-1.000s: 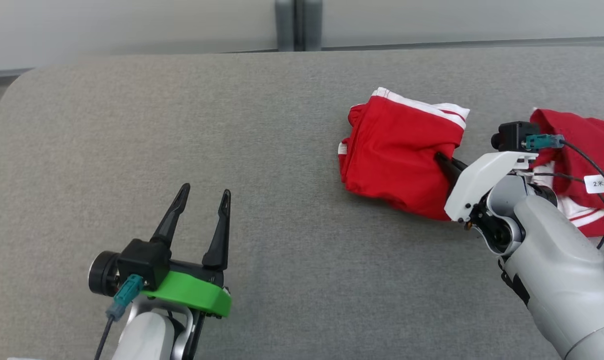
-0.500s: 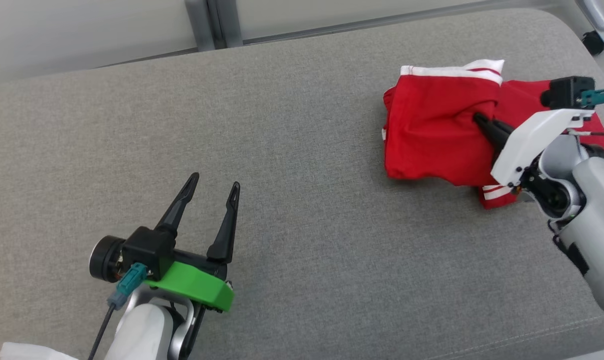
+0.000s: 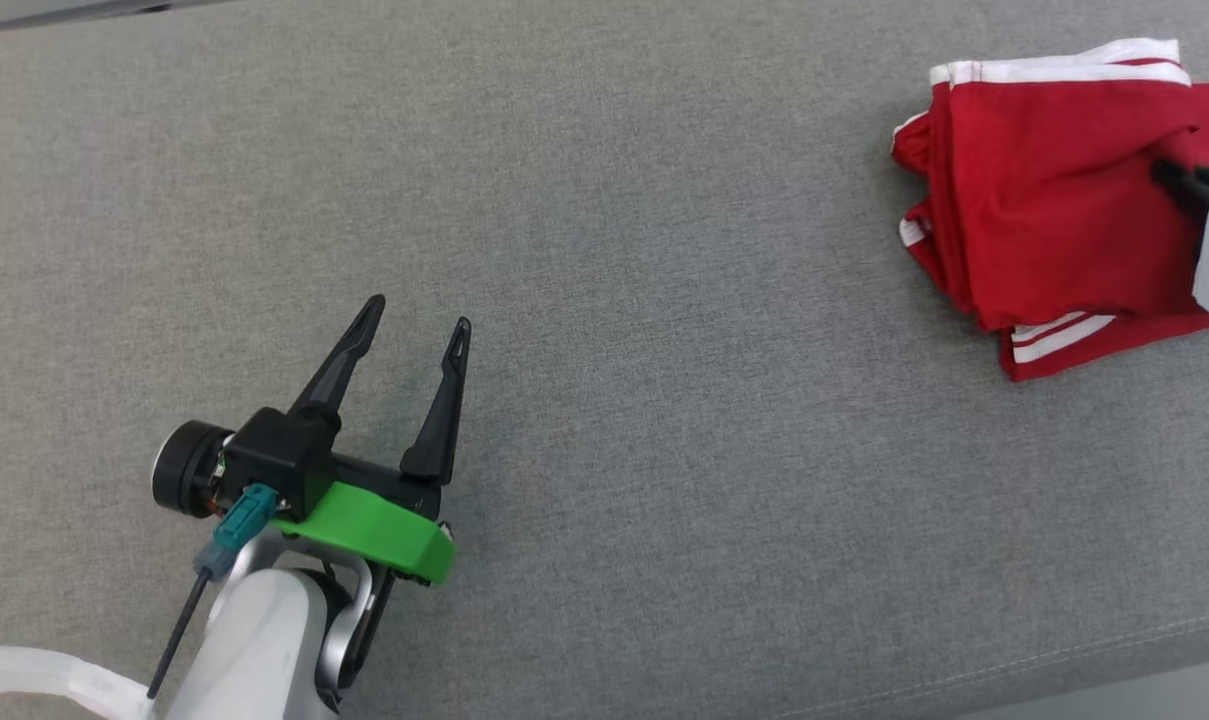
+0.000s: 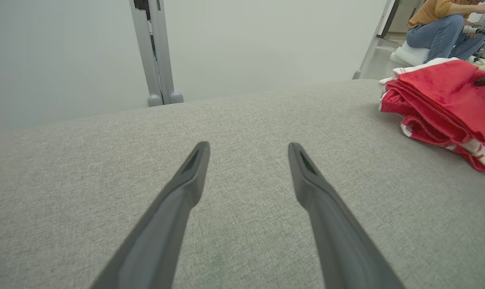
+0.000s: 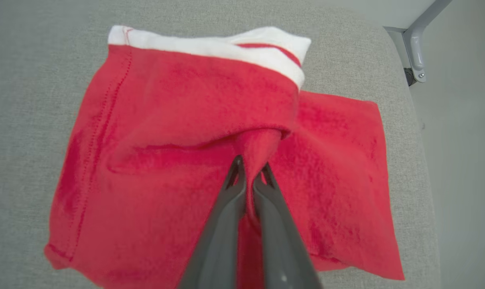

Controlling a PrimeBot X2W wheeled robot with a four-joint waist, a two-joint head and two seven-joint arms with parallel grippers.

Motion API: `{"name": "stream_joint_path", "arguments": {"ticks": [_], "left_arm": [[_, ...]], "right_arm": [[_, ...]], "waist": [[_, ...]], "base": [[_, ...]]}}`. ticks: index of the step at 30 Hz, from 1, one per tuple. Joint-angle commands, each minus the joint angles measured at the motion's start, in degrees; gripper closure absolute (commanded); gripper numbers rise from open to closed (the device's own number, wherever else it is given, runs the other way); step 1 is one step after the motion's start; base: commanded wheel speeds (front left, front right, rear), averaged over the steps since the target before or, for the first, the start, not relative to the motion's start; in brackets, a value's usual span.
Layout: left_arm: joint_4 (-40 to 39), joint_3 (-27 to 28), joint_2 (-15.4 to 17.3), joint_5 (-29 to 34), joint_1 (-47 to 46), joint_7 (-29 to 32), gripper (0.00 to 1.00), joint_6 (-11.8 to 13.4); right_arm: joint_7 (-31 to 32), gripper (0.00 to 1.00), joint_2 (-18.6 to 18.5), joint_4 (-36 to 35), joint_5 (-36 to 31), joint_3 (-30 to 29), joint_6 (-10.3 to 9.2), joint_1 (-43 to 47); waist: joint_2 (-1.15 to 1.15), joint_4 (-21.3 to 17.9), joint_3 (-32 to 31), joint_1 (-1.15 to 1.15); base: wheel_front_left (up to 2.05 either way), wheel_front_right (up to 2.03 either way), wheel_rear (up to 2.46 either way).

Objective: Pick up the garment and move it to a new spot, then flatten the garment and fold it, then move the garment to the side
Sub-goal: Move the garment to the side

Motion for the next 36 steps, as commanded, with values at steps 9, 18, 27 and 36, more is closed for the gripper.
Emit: {"name": "stream_joint_path", "arguments": {"ticks": [9,18,27,36], "left_arm": [[0.30,-0.19,0.42,-0.12,-2.53,-0.28,0.00,0.49],[2.88,0.26,0.16,-1.51,-0.48,-2.29,0.00,1.02],[0.66,4.43,0.60,-3.60,2.59,-3.06,0.00,4.95],[-0.70,8.05,1.02,-6.71,8.30,-1.65,0.00,8.05]], "right_arm": [[-9.98,0.00,0.85,14.03,-8.30,2.55,-0.08,-5.87],[-23.20,0.00,3.95,26.41,-11.72,-1.46,-0.08,-7.75],[-35.43,0.00,9.71,19.66,-8.38,-7.10,-0.08,-1.63],[-37.42,0.00,14.53,0.01,-12.28,-14.74,-0.06,15.72]], "waist": [[0.00,2.13,3.58,0.00],[0.00,2.45,-3.29,0.00],[0.00,1.88,-13.25,0.00],[0.00,2.55,-21.07,0.00]], "base": [[0.00,0.00,0.00],[0.00,0.00,0.00],[0.00,0.00,0.00],[0.00,0.00,0.00]]}}
